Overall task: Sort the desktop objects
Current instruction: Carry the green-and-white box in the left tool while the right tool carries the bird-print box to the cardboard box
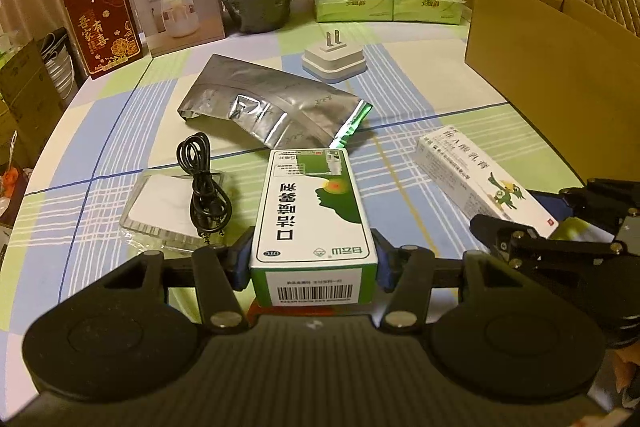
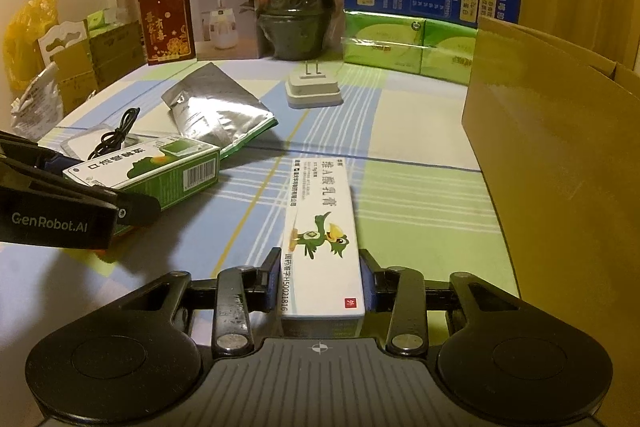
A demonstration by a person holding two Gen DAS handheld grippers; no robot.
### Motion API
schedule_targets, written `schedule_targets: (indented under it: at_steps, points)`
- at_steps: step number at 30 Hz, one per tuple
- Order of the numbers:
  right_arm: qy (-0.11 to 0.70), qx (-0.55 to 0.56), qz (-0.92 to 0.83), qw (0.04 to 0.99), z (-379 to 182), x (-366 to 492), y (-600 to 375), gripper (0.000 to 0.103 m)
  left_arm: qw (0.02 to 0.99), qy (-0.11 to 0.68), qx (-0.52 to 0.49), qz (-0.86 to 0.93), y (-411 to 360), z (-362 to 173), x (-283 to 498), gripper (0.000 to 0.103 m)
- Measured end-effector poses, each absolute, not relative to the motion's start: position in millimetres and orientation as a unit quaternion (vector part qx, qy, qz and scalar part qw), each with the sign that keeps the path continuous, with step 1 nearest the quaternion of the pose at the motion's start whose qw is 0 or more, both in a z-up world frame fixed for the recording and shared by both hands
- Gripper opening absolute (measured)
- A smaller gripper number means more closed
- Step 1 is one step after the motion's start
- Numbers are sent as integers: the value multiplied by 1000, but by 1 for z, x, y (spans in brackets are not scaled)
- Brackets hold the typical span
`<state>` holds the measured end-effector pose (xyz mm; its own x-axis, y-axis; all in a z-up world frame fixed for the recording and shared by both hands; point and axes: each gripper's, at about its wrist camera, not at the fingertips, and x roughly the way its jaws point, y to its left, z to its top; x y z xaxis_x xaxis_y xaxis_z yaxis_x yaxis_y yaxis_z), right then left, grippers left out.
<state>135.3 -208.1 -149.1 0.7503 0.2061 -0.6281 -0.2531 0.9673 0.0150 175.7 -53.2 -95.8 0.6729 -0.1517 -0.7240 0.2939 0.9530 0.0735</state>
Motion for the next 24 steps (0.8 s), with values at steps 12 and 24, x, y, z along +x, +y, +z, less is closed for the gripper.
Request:
schedule_targets:
  at_steps: [12, 24]
  points:
    - [321, -34, 102, 941, -139, 126, -215, 35, 912, 376, 93, -134, -59, -94, 170, 51]
    - [312, -53, 96, 944, -116, 101, -221, 35, 919, 357, 85, -142, -63, -81, 157, 51]
